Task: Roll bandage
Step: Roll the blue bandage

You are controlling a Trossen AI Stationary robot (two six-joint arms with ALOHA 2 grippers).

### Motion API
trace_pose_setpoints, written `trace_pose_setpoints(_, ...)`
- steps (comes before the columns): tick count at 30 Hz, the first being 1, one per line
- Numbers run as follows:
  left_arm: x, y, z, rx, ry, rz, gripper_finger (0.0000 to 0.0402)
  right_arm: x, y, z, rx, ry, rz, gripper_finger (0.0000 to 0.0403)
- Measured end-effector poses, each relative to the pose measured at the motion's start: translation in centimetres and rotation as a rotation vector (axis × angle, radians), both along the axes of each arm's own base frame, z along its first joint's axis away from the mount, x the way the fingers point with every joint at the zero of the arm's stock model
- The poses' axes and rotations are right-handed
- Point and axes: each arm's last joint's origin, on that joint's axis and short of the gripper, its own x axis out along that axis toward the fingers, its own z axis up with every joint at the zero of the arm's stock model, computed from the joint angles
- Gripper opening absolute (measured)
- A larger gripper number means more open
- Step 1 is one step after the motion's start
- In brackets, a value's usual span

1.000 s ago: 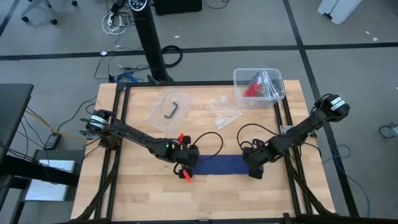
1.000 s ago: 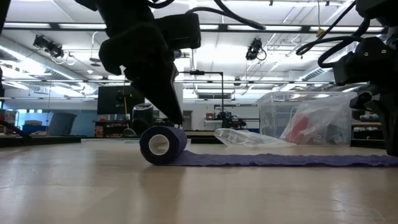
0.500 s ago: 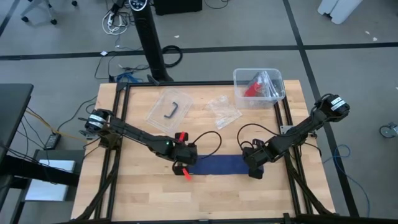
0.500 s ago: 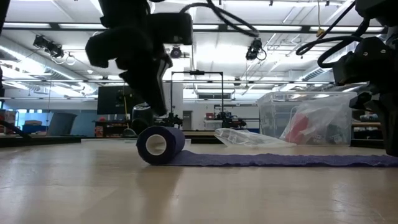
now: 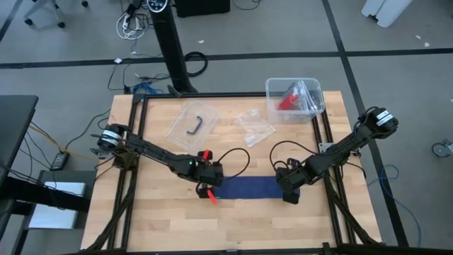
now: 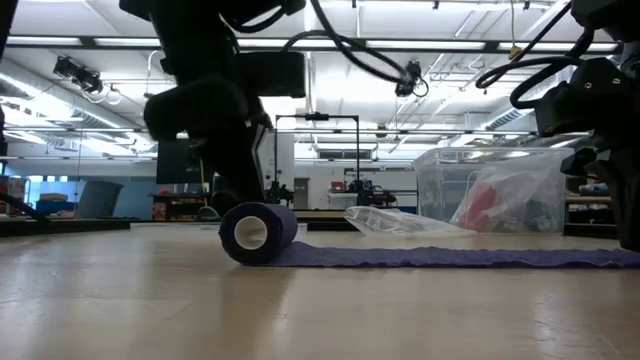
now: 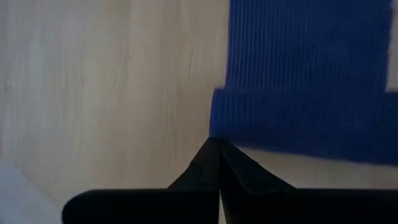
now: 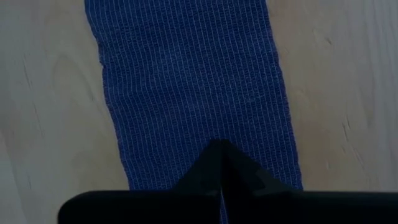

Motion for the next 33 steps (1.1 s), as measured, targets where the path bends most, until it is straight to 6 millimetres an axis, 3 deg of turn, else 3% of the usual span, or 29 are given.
trace_pose_setpoints(17,1.5,0.1,0.4,-0.040,-0.130,-0.041,0.0001,0.0,0.0,0.0,-0.002,0.000,0.006,0.0000)
trace_pose_setpoints(27,0.4,0.5,0.6,0.006,0.016,-0.005,0.0001,0.0,0.0,0.0,-0.004,-0.001,0.012,0.0000)
trace_pose_setpoints(33,1.2,0.3,0.6,-0.020,-0.059,-0.006,0.0001,0.0,0.0,0.0,-0.008,-0.003,0.012,0.0000)
